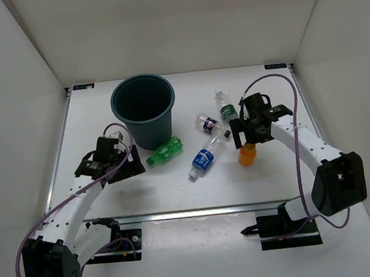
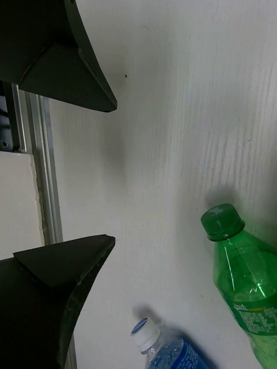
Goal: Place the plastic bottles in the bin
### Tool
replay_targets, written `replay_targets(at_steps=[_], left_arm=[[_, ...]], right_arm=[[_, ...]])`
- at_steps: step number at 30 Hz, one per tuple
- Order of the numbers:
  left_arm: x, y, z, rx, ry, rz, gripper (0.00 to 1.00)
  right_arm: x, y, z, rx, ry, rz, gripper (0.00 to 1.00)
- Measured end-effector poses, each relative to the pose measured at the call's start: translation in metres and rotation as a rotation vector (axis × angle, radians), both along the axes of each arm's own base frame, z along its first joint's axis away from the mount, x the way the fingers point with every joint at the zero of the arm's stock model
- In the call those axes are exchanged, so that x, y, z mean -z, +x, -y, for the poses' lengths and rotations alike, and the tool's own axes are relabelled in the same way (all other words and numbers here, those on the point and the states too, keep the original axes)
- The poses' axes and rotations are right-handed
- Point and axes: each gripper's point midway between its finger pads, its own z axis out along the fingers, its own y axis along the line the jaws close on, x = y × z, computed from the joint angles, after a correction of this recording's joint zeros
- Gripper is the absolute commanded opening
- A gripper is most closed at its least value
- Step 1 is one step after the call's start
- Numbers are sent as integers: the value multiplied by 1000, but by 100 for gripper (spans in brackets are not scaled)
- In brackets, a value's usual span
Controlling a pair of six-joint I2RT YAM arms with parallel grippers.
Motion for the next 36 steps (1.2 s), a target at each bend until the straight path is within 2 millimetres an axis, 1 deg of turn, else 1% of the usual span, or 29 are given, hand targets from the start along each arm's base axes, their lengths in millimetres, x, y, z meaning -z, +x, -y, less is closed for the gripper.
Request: replay_targets(at_steps=[2,6,7,9,11,12,13,14,15,20,21,25,26,27,28,29,30,31,34,36], left_arm=[[0,2,3,15,0,1,99],[1,5,15,66,-1,-5,99],[1,7,17,78,0,-4,98],[0,10,22,96,-3,-1,99],[0,11,25,105,-5,-2,99],[-1,12,25,105,-5,0,99],[-2,13,25,106,-6,3,99],[-3,14,25,107,-6,6,98],[-4,14,25,107,-5,8,98],[-8,16,25,106,-3,17,99],[-9,17,24,106,-1,19,99],[-12,18,22,101,7,29,99],[-13,19,22,100,8,33,99],[-14,19,21,98,10,35,99],[-15,19,21,97,12,36,99],[-15,19,20,95,15,37,99],[-16,20,20,95,16,39,98],[-16,20,19,95,18,41,98],[-18,22,18,92,22,46,98],[-19,22,18,96,22,50,98]], right_arm=[[6,-11,5,16,-5,-21,99],[15,-28,2,18,3,-36,100],[17,-30,0,14,7,-33,99],[23,-34,-4,12,16,-36,94],[27,-33,-7,16,24,-30,84],[28,-32,-7,24,29,-25,82],[29,-30,-8,32,32,-17,82],[29,-27,-8,40,35,-3,85],[30,-24,-8,49,36,9,86],[35,-19,-2,88,36,30,88],[36,-18,-1,94,38,33,84],[42,-19,0,105,37,27,76],[44,-20,-1,104,33,22,67],[46,-22,-1,102,30,17,63],[47,-23,-2,102,31,13,54],[48,-23,-2,104,30,11,50],[48,-24,-2,105,33,10,42],[48,-24,-3,106,34,10,37],[46,-26,-3,102,30,3,34],[36,-26,-5,87,18,0,30]])
